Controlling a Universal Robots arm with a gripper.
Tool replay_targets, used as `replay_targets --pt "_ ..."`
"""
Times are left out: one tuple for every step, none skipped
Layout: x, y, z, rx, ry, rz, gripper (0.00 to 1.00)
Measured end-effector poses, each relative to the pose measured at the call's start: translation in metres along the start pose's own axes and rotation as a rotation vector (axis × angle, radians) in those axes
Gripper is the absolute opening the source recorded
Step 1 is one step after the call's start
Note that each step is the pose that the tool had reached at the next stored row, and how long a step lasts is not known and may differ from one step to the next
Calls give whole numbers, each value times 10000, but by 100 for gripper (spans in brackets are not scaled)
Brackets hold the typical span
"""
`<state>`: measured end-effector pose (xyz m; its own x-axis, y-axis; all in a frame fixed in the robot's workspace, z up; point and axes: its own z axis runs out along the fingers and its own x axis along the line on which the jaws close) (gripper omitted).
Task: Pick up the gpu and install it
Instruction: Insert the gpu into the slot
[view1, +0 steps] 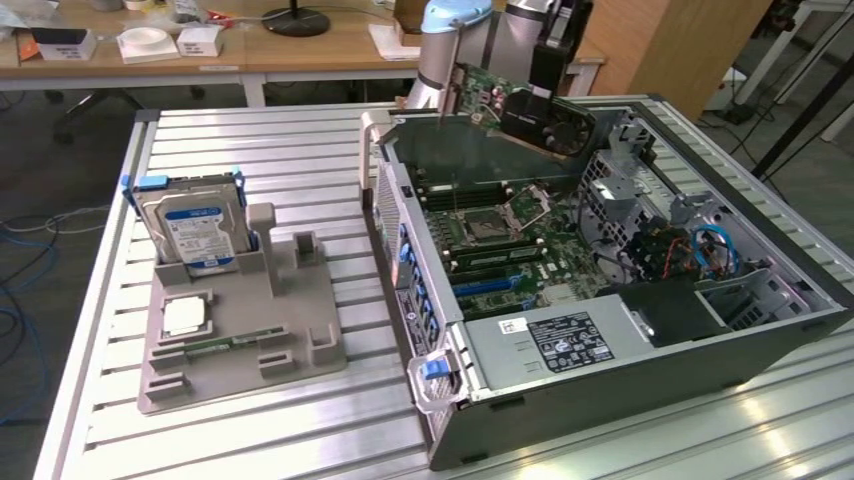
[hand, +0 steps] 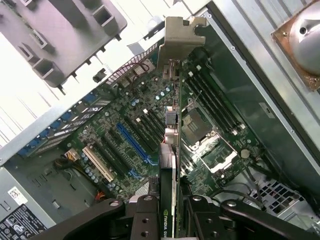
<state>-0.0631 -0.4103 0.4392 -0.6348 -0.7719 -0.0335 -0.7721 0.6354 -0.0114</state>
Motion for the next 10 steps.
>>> replay_targets --pt "0 0 1 -3 -1 -81 26" --pt "0 0 1 -6 -2 -164 26" --pt "0 0 2 -8 -3 -245 26" --pt "0 0 2 -11 -4 -332 26" --pt "0 0 3 -14 -5 -410 26" --pt "-1 1 4 -17 -6 -491 26" --pt "-1 1 5 -22 -8 -649 26" --pt "-1 1 6 -25 -9 -727 26" --pt "-1 1 7 -27 -10 -805 26" --pt "-1 1 8 -30 -11 -887 26"
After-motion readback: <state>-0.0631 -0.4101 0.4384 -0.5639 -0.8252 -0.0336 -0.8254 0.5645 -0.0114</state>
